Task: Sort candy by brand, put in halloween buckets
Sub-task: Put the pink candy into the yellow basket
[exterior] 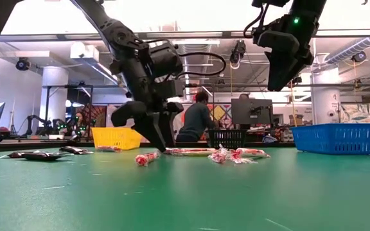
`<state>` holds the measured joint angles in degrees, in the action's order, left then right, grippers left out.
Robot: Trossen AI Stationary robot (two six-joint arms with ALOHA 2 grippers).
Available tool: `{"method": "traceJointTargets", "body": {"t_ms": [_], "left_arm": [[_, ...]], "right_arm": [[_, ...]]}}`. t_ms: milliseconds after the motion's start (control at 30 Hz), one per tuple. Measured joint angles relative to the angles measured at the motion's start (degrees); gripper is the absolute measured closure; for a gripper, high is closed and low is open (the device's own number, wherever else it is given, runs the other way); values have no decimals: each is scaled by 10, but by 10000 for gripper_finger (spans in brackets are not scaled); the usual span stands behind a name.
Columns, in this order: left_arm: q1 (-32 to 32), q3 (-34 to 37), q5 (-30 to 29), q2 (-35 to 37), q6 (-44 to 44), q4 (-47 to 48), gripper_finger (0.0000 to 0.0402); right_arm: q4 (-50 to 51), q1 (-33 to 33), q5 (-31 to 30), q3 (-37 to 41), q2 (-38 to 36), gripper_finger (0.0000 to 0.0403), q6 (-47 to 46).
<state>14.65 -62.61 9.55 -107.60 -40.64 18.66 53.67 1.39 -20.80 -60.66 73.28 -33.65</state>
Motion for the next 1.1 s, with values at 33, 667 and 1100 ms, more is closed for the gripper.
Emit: {"method": "traceJointTargets", "body": {"t_ms": [33,667,1100], "left_arm": [[1,0,0,-4,0,0,260],[-4,-15,-7,23,56,53,377],[125,18,-108,238,122,133,384]], "right_arm": [[0,0,0,0,0,213,0],[0,0,-1,1,0,213,3],[-4,0,0,6,0,213,3]]}}
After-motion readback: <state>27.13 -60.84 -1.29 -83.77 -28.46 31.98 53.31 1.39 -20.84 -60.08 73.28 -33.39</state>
